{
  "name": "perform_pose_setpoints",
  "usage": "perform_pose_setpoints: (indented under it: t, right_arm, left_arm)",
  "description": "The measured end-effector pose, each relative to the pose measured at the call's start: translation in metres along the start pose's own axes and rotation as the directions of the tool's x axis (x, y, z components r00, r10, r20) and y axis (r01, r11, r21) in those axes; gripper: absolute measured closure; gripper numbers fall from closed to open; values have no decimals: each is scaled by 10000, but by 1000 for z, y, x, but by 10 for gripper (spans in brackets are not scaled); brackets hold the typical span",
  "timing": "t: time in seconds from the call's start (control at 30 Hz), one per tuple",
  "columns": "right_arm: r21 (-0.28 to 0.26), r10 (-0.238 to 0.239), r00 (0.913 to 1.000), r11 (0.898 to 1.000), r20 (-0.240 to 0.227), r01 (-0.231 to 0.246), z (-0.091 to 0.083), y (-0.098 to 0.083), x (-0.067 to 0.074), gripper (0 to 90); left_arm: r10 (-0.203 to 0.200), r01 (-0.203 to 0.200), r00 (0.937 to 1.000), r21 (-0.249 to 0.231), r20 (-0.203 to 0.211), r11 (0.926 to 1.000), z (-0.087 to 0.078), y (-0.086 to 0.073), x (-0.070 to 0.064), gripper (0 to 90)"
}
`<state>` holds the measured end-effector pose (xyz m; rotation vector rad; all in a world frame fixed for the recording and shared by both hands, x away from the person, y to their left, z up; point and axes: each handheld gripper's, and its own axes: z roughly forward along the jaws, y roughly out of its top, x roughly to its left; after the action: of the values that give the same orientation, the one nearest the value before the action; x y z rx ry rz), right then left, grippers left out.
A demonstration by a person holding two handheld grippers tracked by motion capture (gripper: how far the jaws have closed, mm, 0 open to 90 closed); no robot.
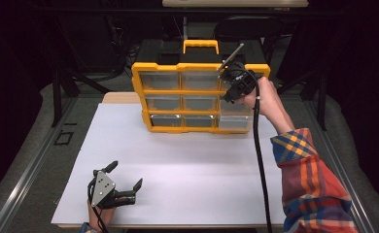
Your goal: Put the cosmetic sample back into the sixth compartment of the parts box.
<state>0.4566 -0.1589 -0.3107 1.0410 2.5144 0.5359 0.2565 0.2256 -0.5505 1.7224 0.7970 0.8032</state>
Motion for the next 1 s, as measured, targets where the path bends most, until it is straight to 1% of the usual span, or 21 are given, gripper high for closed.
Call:
perform_pose_setpoints:
  t: [0.13, 0.17, 0.23, 0.27, 0.33, 0.4, 0.47, 0.5, 0.53, 0.57, 0.6, 0.63, 0.7, 0.77, 0.8, 0.83, 0.87, 0.9, 0.93, 0.97, 1.0]
  right_arm:
    - [189, 97, 9999, 9998, 82, -98, 4, -5, -4, 809]
    - [354, 55, 9999, 9994, 100, -59, 4, -6, -4, 809]
    - [305, 74, 9999, 9995, 109, -77, 7, -9, -6, 809]
    - [378, 166, 9998, 9991, 131, -171, 8, -10, -6, 809]
    - [534, 73, 9999, 9985, 147, -81, 10, -12, -7, 809]
    - [493, 212, 9996, 9985, 159, -220, 12, -14, -8, 809]
    - [661, 137, 9998, 9977, 141, -146, 13, -15, -9, 809]
    - [559, 153, 9998, 9983, 153, -161, 15, -16, -9, 809]
    - [741, 175, 9998, 9971, 138, -185, 16, -16, -8, 809]
    - [779, 174, 9998, 9968, 137, -184, 17, -17, -8, 809]
    - [722, 58, 9999, 9974, 130, -67, 18, -17, -8, 809]
    - [678, 61, 9999, 9977, 123, -70, 20, -18, -8, 809]
    - [810, 25, 10000, 9967, 95, -32, 21, -18, -6, 808]
    - [906, 146, 9999, 9958, 75, -152, 23, -18, -5, 801]
    - [885, 157, 9999, 9959, 72, -163, 24, -19, -5, 776]
    - [747, 136, 9999, 9971, 94, -143, 25, -19, -5, 711]
    - [784, 182, 9998, 9967, 59, -186, 24, -19, -6, 678]
    - [698, 253, 9997, 9972, 28, -254, 23, -19, -6, 648]
    - [499, 301, 9995, 9983, -2, -300, 23, -20, -6, 625]
    - [441, 352, 9994, 9984, -43, -350, 20, -20, -6, 600]
    - [210, 374, 9993, 9991, -49, -372, 20, -20, -5, 566]
  left_arm:
    - [-18, 17, 10000, -11, -18, 10000, 0, 0, 0, 0]
    - [-27, 27, 10000, -21, -26, 10000, 0, 0, 0, 0]
    - [-27, 27, 10000, -21, -23, 10000, 0, 0, 0, 0]
    - [-16, 16, 10000, -12, -18, 10000, 0, 0, 0, 0]
    - [-30, 30, 10000, -18, -21, 10000, 0, 0, 0, 0]
    - [-44, 44, 10000, -16, -15, 10000, 0, 0, 0, 0]
    - [-32, 32, 10000, -12, -14, 10000, 0, 0, 0, 0]
    - [-10, 10, 10000, -10, -15, 10000, 0, 0, 0, 0]
    - [-4, 4, 10000, -15, -23, 10000, -1, 0, 0, 0]
    - [-2, 2, 10000, -17, -27, 10000, -1, 0, 0, 0]
    - [-12, 12, 10000, -28, -29, 10000, -1, 0, 0, 0]
    - [-19, 19, 10000, -37, -38, 10000, -1, 0, 0, 0]
    - [-19, 19, 10000, -48, -38, 10000, -1, 0, 1, 0]
    - [-7, 7, 10000, -22, -24, 10000, -1, 0, 0, 0]
    - [6, -6, 10000, -11, -15, 10000, -1, 0, 0, 0]
    - [3, -3, 10000, -23, -17, 10000, -1, 0, 0, 0]
    - [4, -4, 10000, -38, -26, 10000, -1, 0, 0, 0]
    - [-11, 10, 10000, -55, -36, 10000, -1, 0, 0, 0]
    - [10, -11, 10000, -51, -37, 10000, -1, 0, 0, 0]
    - [3, -3, 10000, -41, -42, 10000, -2, 0, 1, 0]
    - [-9, 9, 10000, -38, -37, 10000, -1, 0, 1, 0]
